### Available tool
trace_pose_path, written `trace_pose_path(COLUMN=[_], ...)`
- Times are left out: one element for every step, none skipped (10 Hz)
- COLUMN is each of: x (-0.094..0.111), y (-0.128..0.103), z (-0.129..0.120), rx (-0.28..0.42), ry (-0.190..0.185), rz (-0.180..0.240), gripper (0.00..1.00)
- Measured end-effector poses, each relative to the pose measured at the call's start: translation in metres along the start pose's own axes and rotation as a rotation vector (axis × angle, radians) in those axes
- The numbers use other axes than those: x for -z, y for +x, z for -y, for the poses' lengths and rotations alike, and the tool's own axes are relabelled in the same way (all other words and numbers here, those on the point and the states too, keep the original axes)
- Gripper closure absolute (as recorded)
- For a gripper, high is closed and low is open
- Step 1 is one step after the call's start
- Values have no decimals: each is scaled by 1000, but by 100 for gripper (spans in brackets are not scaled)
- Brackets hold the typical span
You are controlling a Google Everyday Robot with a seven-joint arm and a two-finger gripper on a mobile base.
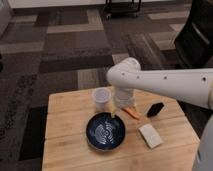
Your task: Place the white sponge in the ceramic bowl
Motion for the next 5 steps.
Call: trace_pose_path(x=[-2, -5, -6, -8, -9], y=[3, 12, 16, 24, 35], z=[6, 21, 28, 39, 50], rx=[15, 44, 64, 96, 136], ry=[-16, -26, -26, -23, -29], rz=[12, 18, 22, 28, 35], gripper=[35, 35, 35, 35, 35])
